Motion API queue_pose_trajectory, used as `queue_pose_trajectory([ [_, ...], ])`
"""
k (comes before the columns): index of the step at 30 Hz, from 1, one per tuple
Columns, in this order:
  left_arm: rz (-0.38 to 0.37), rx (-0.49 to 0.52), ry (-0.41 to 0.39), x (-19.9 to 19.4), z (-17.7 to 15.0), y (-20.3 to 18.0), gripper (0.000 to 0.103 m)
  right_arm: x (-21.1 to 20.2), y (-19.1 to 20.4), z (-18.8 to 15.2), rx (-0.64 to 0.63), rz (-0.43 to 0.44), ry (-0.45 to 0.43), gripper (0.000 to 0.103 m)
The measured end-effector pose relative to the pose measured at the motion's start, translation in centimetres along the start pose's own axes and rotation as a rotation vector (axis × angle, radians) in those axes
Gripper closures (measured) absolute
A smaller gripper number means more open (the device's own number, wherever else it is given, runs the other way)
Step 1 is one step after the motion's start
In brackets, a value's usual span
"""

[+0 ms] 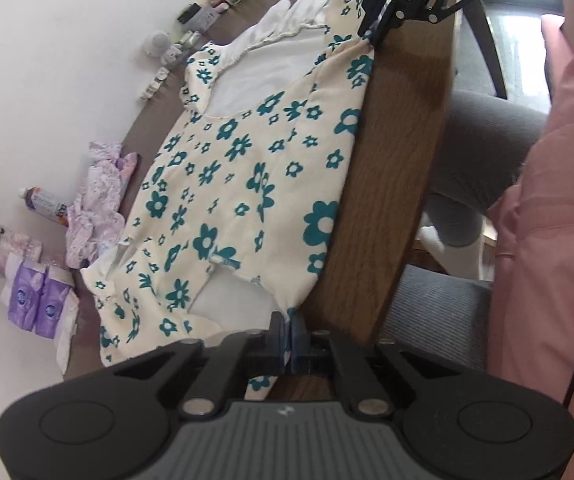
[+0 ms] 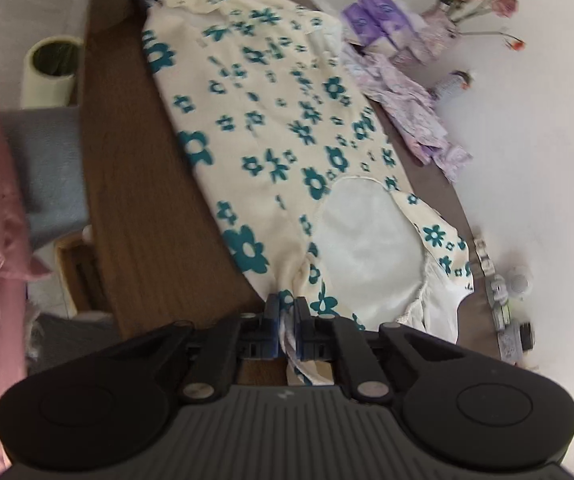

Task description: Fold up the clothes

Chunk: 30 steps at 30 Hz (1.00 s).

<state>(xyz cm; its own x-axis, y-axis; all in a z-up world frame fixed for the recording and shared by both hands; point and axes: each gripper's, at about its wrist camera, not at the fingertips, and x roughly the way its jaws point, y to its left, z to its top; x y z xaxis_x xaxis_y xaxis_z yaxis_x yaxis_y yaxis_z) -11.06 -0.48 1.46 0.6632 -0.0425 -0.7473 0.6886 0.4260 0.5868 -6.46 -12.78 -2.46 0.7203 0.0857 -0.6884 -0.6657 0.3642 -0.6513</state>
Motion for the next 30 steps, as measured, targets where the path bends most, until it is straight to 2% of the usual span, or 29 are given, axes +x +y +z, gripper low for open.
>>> queue_pose_trajectory([
  [6, -0.052, 0.012, -0.003, -1.1, -0.6, 0.6, 0.099, -1.7, 0.4, -0.4, -0.061, 0.069, 0.016, 0.097],
  [8, -0.045, -0.024, -0.014, -1.0, -0.8, 1.5, 0.083, -1.9, -0.1, -0.4, -0.056, 0.068, 0.007, 0.095],
  [9, -0.049, -0.048, -0.023, -1.2, -0.9, 2.1, 0.078, -1.9, -0.5, -0.3, -0.041, 0.062, 0.001, 0.093],
  [10, -0.056, -0.076, -0.035, -1.5, -1.1, 2.8, 0.071, -2.1, -1.1, -0.3, -0.014, 0.058, -0.009, 0.088],
  [11, -0.073, -0.119, -0.053, -2.2, -1.4, 3.6, 0.061, -2.3, -1.9, -0.3, 0.023, 0.058, -0.024, 0.072],
  [13, -0.079, -0.222, -0.076, -3.2, -1.8, 5.7, 0.059, -3.6, -4.2, -0.5, 0.117, 0.081, -0.069, 0.061],
  [15, -0.062, -0.329, -0.091, -3.9, -2.1, 8.2, 0.059, -5.0, -6.6, -0.7, 0.21, 0.091, -0.119, 0.061],
  [19, 0.016, -0.438, -0.112, -3.2, -1.4, 13.0, 0.054, -5.6, -10.6, 0.9, 0.263, -0.041, -0.167, 0.061],
  [23, 0.059, -0.431, -0.091, 0.4, 0.5, 17.4, 0.052, -1.9, -14.7, 3.5, 0.276, -0.087, -0.151, 0.06],
  [26, 0.039, -0.377, -0.05, 4.8, 1.7, 20.1, 0.052, 3.2, -18.0, 5.3, 0.308, -0.04, -0.109, 0.058],
  [30, -0.009, -0.292, 0.007, 11.0, 3.2, 23.6, 0.053, 10.7, -21.5, 6.8, 0.35, 0.064, -0.055, 0.058],
])
